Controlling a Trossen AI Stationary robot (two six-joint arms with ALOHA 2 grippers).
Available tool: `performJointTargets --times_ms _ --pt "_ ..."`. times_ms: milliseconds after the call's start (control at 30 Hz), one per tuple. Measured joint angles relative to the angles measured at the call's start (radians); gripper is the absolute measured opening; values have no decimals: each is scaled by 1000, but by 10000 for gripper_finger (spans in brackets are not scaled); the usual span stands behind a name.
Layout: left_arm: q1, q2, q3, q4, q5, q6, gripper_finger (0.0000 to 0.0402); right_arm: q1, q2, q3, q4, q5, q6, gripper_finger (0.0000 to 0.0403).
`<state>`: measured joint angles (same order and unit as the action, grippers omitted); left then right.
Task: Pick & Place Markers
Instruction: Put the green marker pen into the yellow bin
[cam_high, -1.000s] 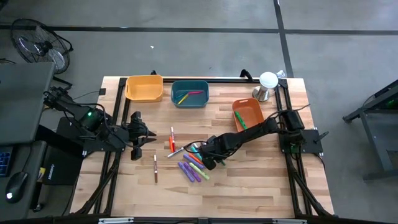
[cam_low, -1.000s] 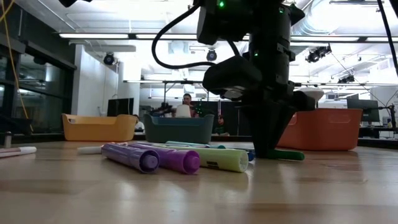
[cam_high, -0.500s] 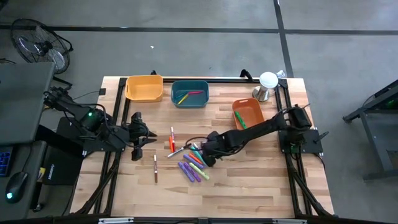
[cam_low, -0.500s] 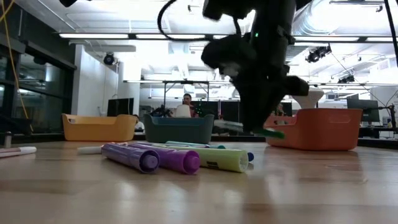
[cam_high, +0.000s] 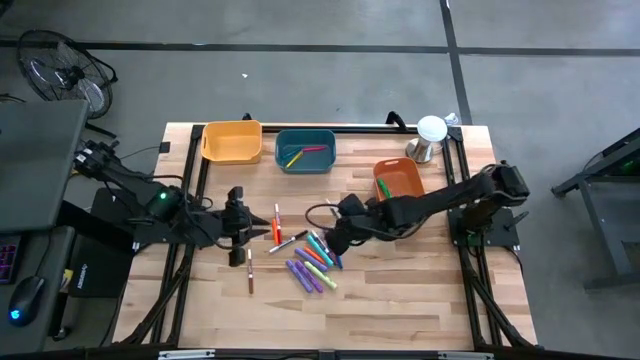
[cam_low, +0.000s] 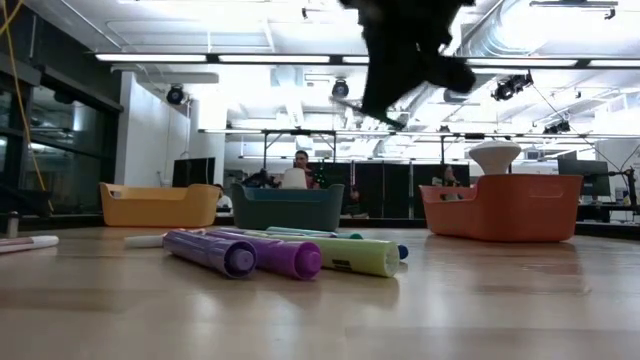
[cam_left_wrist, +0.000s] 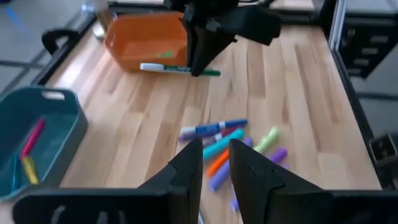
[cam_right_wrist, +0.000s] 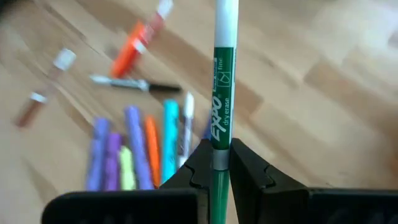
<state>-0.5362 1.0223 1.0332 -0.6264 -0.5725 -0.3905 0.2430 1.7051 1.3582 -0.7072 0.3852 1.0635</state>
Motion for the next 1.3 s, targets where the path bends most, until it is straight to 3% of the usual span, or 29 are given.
performJointTargets --times_ms 133,367,667,933,1300 --pt "16 22 0 131 -13 44 76 18 -69 0 20 78 -45 22" --pt "117 34 0 393 112 135 82 53 -181 0 95 179 -173 22" --pt "264 56 0 605 289 114 183 89 -273 1 272 251 -418 22" --pt "344 153 0 841 347 71 213 91 -286 2 433 247 -644 22" --pt "387 273 0 1059 385 41 214 64 -286 2 451 168 -699 22"
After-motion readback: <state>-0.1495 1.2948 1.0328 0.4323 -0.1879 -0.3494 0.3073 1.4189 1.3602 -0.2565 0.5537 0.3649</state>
